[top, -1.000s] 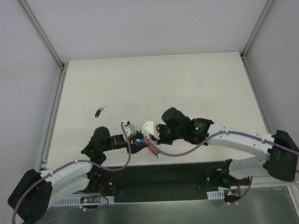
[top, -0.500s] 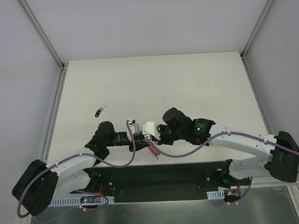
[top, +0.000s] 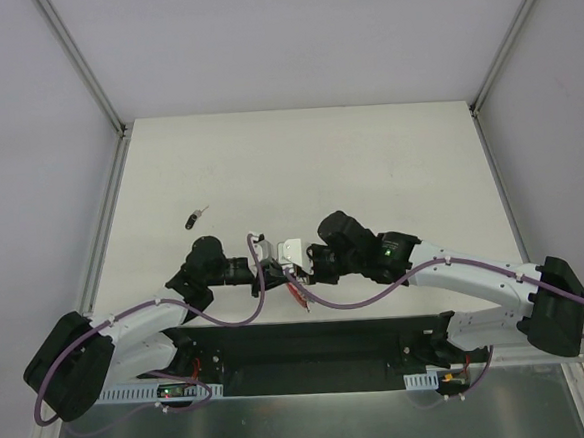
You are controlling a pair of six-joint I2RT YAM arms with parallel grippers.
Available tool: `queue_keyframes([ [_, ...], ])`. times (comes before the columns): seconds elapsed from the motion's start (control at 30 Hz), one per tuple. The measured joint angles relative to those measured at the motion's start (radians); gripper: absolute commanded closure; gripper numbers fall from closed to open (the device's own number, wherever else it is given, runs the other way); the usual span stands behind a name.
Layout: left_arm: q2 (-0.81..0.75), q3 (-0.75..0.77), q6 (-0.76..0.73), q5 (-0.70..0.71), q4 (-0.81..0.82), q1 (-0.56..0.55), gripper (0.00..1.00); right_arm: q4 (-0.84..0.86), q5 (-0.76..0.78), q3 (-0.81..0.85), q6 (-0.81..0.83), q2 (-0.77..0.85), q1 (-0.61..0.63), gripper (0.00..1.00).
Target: Put the keys on the keyring
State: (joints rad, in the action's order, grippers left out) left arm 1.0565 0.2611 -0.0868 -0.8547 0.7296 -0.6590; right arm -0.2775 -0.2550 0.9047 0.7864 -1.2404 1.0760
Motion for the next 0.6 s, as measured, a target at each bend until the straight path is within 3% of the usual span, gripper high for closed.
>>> queue_keyframes([
  [0.6, -0.172, -0.059, 0.139, 0.156, -0.011, 0.006, 1.00, 0.054, 0.029, -0.034, -0.023, 0.015, 0.019, 0.99],
])
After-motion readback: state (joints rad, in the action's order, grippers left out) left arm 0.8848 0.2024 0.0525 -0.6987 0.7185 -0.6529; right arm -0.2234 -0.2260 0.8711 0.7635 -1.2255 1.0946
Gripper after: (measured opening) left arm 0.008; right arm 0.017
